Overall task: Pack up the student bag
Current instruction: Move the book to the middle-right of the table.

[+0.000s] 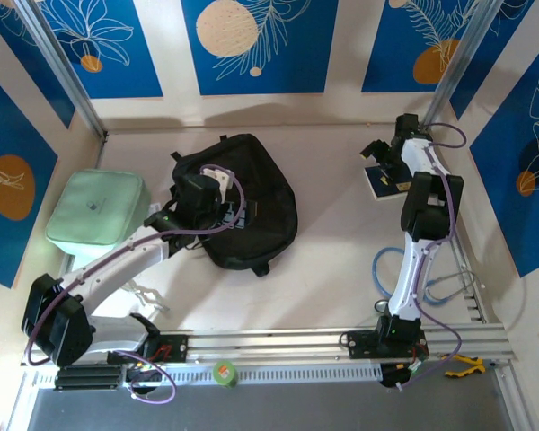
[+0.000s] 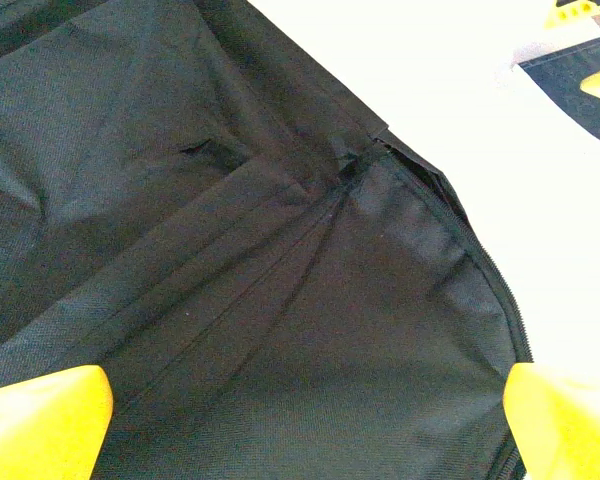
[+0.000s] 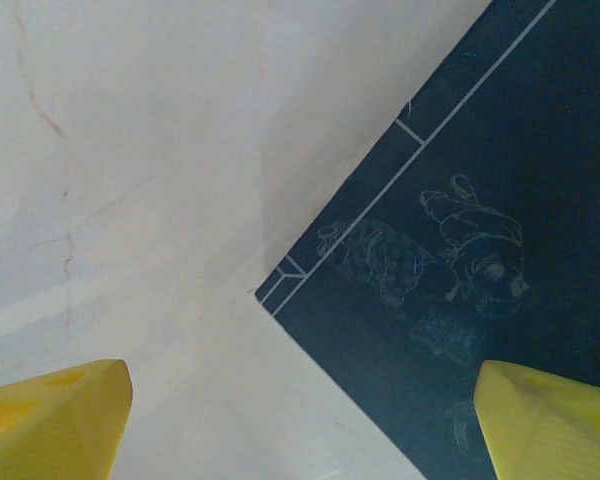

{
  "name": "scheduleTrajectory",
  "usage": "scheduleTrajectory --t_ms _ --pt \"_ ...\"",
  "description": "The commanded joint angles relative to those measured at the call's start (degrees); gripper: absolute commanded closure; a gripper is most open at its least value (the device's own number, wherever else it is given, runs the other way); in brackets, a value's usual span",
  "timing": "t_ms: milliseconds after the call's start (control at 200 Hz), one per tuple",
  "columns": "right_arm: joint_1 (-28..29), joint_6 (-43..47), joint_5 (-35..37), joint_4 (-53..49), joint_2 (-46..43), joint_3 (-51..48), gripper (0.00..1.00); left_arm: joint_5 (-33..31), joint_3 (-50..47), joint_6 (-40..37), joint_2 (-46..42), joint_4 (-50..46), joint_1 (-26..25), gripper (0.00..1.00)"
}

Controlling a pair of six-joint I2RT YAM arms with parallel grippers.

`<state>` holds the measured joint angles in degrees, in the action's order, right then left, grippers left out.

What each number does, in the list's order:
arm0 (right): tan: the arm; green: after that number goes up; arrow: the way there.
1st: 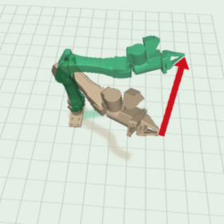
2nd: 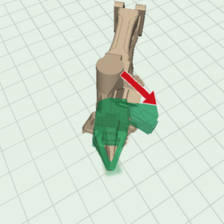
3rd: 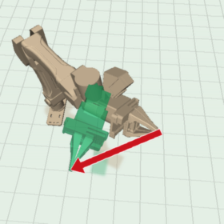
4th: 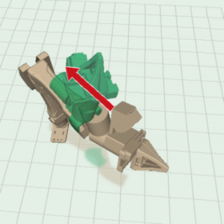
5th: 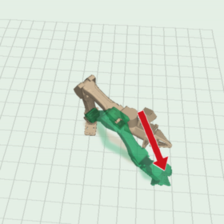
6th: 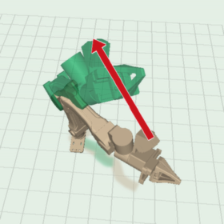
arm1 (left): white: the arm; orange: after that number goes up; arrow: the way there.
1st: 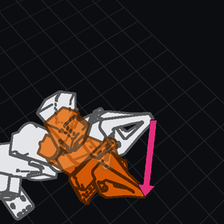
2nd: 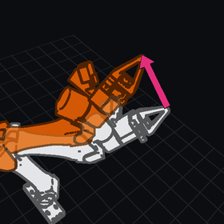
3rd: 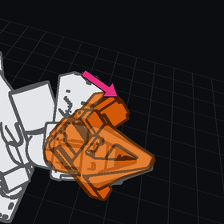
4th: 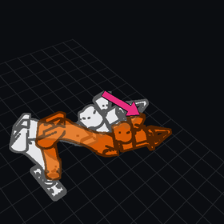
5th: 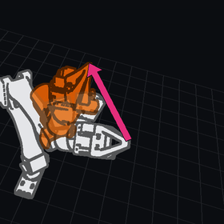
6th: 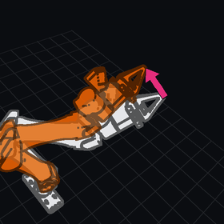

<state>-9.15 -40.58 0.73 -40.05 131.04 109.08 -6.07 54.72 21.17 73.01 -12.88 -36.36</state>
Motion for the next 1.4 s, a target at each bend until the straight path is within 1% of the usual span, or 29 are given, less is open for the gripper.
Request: scheduleTrajectory --t_ms 0,120,290,330,400,505,620,645,715,850,925,1015,1125,1220,1335,1395 --pt "0.11 -0.82 -2.09 -4.80 1.58 1.94 0.14 0.60 0.72 0.71 0.11 -0.72 0.80 0.00" --pt "0.66 -2.70 -2.73 -4.38 -0.16 -2.37 0.14 1.49 1.82 -0.05 1.06 -0.82 0.82 0.00" --pt "2.05 -3.99 -4.16 -4.54 -3.22 -8.85 0.14 3.17 7.34 -4.65 4.30 -4.80 0.91 0.00" --pt "2.32 -4.60 -4.17 -4.48 -4.29 -10.97 0.14 3.62 8.76 -5.37 5.12 -5.81 0.90 0.00" --pt "2.64 -5.22 -6.28 -2.62 -6.62 -15.91 0.16 4.31 10.60 -5.91 6.51 -6.47 0.86 0.00" --pt "3.20 -7.38 -9.50 1.42 -11.60 -24.69 0.17 6.27 11.84 -4.54 8.49 -5.68 0.88 0.00" --pt "4.88 -8.17 -12.63 3.06 -16.90 -32.24 0.17 11.30 14.01 -2.46 11.86 -5.03 0.96 0.00" --pt "5.50 -8.08 -13.32 2.65 -17.77 -33.33 0.19 12.21 14.42 -2.20 12.56 -4.61 0.97 0.00" --pt "7.34 -7.77 -14.66 1.97 -20.59 -37.04 0.20 13.66 15.81 -1.49 14.62 -3.92 0.97 0.00" --pt "12.29 -9.68 -15.95 5.54 -27.91 -47.43 0.20 15.32 20.18 -0.66 18.71 -4.73 0.94 0.00" --pt "16.26 -11.20 -14.24 5.02 -31.27 -51.63 0.22 17.08 22.14 0.55 20.81 -4.25 0.96 0.01" --pt "21.49 -13.50 -8.64 2.88 -35.37 -56.07 0.23 19.69 23.64 1.95 22.97 -3.35 0.63 0.05" --pt "24.78 -15.40 -7.28 3.19 -39.88 -59.53 0.24 20.71 25.01 2.80 24.99 -3.02 -0.35 0.07" --pt "25.19 -14.64 -4.04 0.88 -44.89 -58.53 0.24 20.65 26.55 3.21 26.98 -3.56 -1.64 0.09" --pt "24.08 -12.67 6.61 -2.12 -51.05 -56.97 0.27 19.44 28.89 3.01 29.46 -4.51 -4.31 0.09" --pt "21.95 -11.91 9.54 -3.59 -52.35 -56.91 0.29 18.41 30.40 2.83 31.12 -4.63 -6.21 0.10"
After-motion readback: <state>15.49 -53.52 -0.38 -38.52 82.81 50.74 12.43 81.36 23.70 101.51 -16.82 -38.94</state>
